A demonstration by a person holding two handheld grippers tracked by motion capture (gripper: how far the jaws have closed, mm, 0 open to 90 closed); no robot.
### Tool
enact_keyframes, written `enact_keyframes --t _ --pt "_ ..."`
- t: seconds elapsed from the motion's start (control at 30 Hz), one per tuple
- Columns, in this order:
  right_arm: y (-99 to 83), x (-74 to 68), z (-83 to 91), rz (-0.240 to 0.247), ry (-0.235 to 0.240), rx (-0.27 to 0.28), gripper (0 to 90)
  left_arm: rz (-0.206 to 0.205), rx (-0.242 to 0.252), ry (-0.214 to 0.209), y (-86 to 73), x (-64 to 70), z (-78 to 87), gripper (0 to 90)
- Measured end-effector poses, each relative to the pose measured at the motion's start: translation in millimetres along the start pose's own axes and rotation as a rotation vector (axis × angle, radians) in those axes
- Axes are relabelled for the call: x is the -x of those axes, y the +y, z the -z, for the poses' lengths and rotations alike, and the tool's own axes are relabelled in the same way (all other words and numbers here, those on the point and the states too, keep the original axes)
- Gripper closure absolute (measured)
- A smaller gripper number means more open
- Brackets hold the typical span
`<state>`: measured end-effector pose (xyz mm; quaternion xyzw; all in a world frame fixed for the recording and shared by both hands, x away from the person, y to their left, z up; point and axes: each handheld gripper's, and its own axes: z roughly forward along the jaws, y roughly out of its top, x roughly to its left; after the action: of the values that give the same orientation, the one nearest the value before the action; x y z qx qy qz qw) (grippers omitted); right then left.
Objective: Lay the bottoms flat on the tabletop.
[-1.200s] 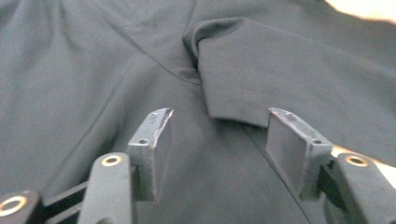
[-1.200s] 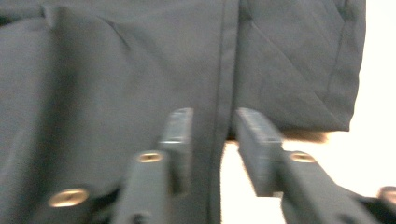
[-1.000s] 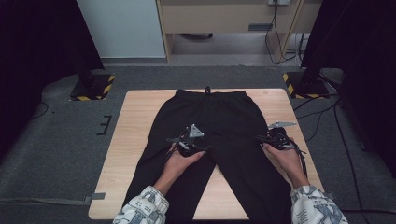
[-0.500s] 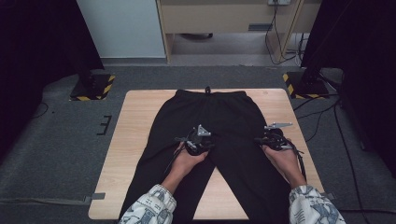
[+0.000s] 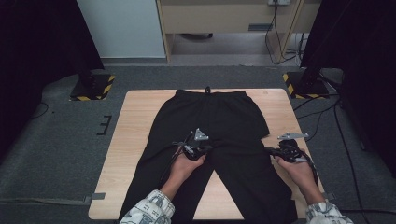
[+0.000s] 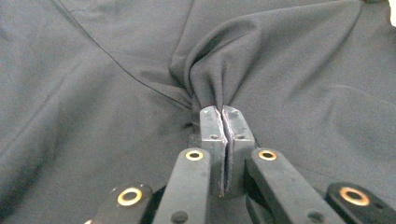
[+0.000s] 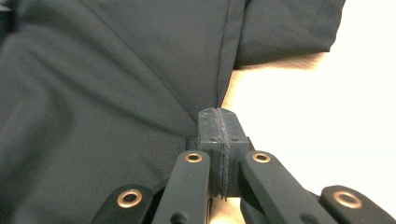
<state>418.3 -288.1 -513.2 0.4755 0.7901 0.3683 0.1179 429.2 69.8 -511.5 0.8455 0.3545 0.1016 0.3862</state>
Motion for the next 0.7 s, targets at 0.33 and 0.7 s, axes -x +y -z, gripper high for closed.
enact_keyframes --t 0.33,0.7 --pt "21.4 4.8 -14.5 -0.043 -0.010 0.040 63.6 -0.006 0.006 -0.001 -1.0 7.0 -1.0 87.1" --pt "29.9 -0.2 -48.3 -0.028 -0.055 -0.003 68.2 0.013 0.046 -0.013 -4.0 6.5 -2.5 87.2"
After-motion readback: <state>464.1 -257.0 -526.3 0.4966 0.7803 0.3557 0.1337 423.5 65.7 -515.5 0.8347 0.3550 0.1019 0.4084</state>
